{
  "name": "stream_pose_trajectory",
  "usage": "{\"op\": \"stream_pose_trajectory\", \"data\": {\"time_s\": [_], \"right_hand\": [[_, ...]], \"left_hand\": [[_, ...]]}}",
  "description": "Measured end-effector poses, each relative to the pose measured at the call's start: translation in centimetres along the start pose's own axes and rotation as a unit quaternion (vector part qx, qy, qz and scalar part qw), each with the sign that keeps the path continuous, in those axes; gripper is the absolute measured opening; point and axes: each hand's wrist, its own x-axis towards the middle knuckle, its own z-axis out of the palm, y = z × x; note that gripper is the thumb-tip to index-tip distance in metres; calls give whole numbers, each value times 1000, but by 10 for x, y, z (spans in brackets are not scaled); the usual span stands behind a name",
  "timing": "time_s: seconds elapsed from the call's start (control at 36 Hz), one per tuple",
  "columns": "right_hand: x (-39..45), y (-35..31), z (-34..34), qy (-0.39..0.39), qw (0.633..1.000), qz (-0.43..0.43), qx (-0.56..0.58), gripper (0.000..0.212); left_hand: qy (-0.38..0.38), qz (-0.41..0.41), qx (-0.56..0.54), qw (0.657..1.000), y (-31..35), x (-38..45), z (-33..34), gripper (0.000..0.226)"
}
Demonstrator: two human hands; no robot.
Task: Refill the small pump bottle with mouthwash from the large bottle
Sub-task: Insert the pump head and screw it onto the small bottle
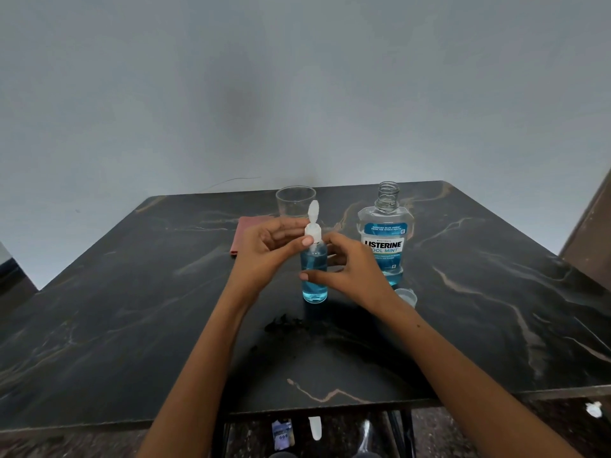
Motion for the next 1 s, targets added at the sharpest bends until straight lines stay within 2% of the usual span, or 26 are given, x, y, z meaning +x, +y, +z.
{"op": "stream_pose_trajectory", "data": {"time_s": [0.08, 0.17, 0.25, 0.33, 0.47, 0.53, 0.58, 0.64, 0.72, 0.78, 0.92, 1.0], "right_hand": [[0, -1, 0, 0, 1000, -1, -1, 46], [0, 0, 1, 3, 1000, -1, -1, 48], [-1, -1, 1, 8, 1000, -5, 5, 54], [-2, -1, 0, 6, 1000, -2, 11, 52], [0, -2, -1, -7, 1000, 1, 11, 49], [0, -2, 0, -6, 1000, 2, 11, 50], [-1, -2, 0, -6, 1000, 4, 10, 50], [-1, -2, 1, -2, 1000, 4, 3, 50], [-1, -3, 2, 7, 1000, 7, 0, 53], [-1, -2, 1, 4, 1000, 11, 9, 53], [0, -4, 0, -10, 1000, 12, 20, 50], [0, -3, 1, -2, 1000, 19, 24, 51]], "left_hand": [[20, -6, -6, 1000, 0, -1, 2, 31], [80, -8, 19, 997, 0, -1, 12, 43], [101, -7, 49, 994, -1, 2, 18, 36], [66, -14, 57, 996, -3, 6, 13, 30], [-49, -12, 35, 998, 1, 7, -5, 25], [-64, -6, 47, 997, 3, 7, -7, 27], [-39, -4, 76, 996, 3, 6, -2, 32], [38, -3, 104, 994, 1, 3, 6, 36], [101, 11, 75, 992, -1, 3, 14, 28], [80, 6, 64, 995, -1, 5, 12, 25], [-51, -7, 48, 998, 3, 7, -5, 26], [-70, -8, 62, 996, 5, 7, -8, 28]]}}
